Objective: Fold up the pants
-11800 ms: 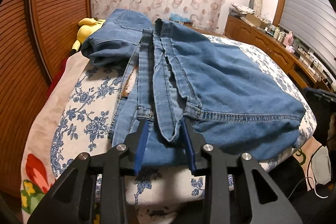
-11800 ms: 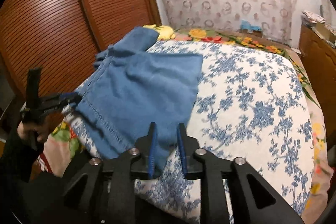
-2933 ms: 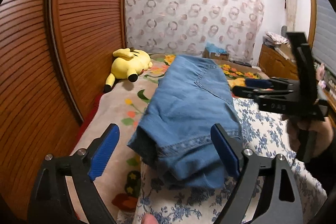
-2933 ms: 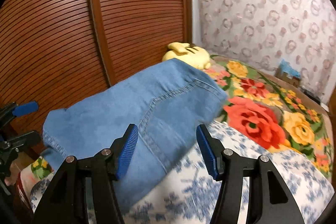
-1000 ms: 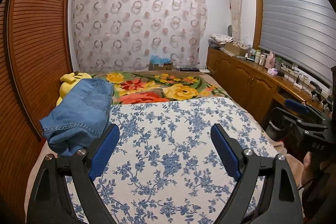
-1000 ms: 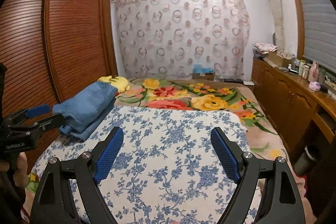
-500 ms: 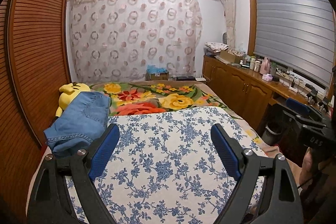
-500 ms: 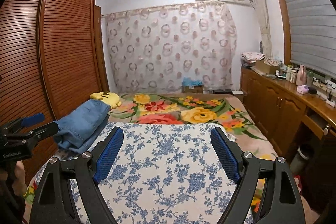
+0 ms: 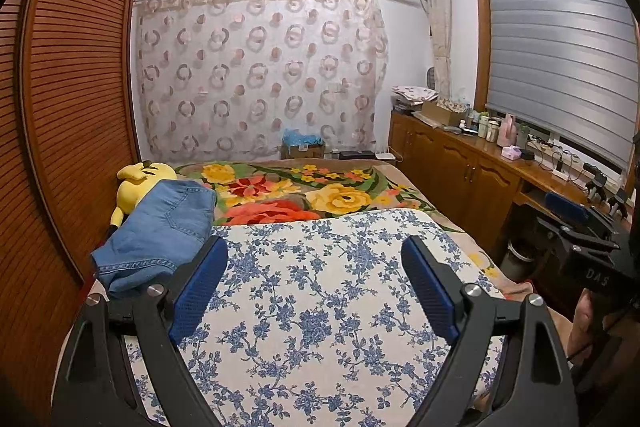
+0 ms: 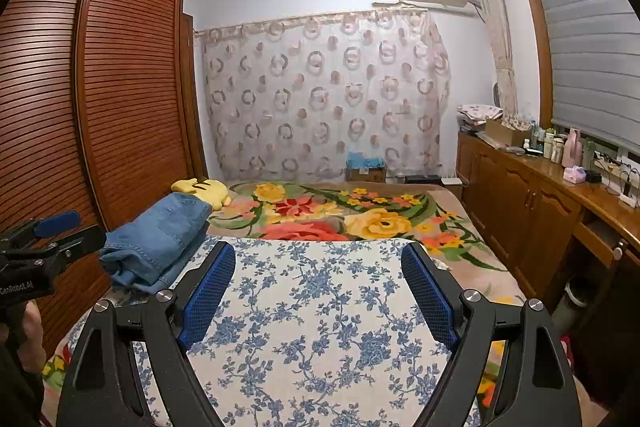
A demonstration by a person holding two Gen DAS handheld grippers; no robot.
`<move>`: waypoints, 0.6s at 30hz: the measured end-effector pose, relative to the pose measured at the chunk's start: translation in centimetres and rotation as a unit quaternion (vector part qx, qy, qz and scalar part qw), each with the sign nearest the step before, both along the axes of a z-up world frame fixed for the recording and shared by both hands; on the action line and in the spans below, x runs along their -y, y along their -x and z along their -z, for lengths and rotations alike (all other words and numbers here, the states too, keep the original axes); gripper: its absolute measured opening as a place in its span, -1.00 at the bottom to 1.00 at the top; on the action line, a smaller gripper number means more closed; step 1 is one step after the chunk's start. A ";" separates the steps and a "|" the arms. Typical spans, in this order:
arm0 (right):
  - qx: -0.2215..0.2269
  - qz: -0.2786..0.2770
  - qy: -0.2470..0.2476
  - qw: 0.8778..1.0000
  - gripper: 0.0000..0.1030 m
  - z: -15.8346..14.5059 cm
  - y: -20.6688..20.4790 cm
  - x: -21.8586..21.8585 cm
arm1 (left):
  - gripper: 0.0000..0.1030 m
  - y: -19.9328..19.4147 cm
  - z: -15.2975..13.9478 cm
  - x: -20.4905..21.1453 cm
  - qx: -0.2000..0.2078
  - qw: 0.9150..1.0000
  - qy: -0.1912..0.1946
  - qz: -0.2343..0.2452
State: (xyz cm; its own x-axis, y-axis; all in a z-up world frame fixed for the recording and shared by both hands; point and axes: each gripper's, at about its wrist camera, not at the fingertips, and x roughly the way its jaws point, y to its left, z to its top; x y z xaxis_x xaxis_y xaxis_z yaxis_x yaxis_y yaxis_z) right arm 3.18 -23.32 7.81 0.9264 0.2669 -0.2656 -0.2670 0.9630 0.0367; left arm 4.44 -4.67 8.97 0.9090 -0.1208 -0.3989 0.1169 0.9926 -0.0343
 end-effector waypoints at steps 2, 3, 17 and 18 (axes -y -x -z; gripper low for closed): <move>0.000 0.000 0.000 1.000 0.68 0.0 0.0 0.1 | 0.73 0.0 0.0 0.0 0.000 1.000 0.001 0.000; -0.001 -0.001 0.000 1.000 0.68 -0.1 -0.1 0.2 | 0.73 0.0 0.0 -0.1 0.000 1.000 0.002 0.000; -0.002 -0.002 0.001 1.000 0.68 -0.1 -0.2 0.3 | 0.73 0.0 0.0 -0.2 -0.001 1.000 0.001 -0.001; -0.002 -0.002 0.002 1.000 0.68 -0.1 -0.2 0.3 | 0.73 -0.1 0.0 -0.3 -0.002 1.000 0.002 -0.002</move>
State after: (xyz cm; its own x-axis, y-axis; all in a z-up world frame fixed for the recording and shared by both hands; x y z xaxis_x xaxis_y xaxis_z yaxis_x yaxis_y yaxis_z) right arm 3.33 -23.65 7.92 0.9244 0.2692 -0.2702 -0.2702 0.9622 0.0342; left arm 4.55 -4.39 8.94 0.9082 -0.1181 -0.4015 0.1125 0.9929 -0.0377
